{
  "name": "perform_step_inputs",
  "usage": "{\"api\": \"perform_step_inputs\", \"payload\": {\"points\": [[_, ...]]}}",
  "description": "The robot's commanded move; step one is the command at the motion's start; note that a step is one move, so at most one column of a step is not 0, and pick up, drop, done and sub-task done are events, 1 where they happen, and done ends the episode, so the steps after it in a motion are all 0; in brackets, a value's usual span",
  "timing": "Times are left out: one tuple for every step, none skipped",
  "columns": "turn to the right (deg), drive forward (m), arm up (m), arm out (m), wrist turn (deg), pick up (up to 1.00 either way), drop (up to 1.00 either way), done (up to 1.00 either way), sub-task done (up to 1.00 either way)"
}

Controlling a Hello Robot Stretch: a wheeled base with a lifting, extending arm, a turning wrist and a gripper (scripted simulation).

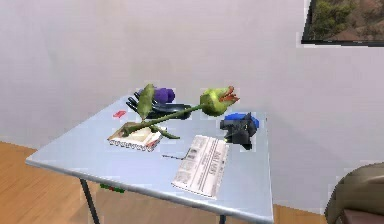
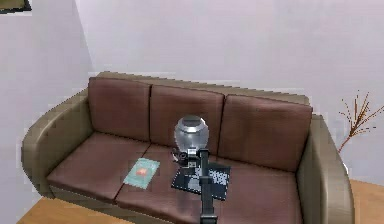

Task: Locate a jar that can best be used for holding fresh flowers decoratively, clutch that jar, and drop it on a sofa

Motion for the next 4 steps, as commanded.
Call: {"api": "perform_step_inputs", "payload": {"points": [[0.0, 0.0, 0.0, 0.0, 0.0, 0.0, 1.0, 0.0, 0.0], [0.0, 0.0, 0.1, 0.0, 0.0, 0.0, 0.0, 0.0, 0.0], [0.0, 0.0, 0.0, -0.08, 0.0, 0.0, 0.0, 0.0, 0.0], [0.0, 0.0, 0.0, 0.0, 0.0, 0.0, 0.0, 1.0, 0.0]]}}
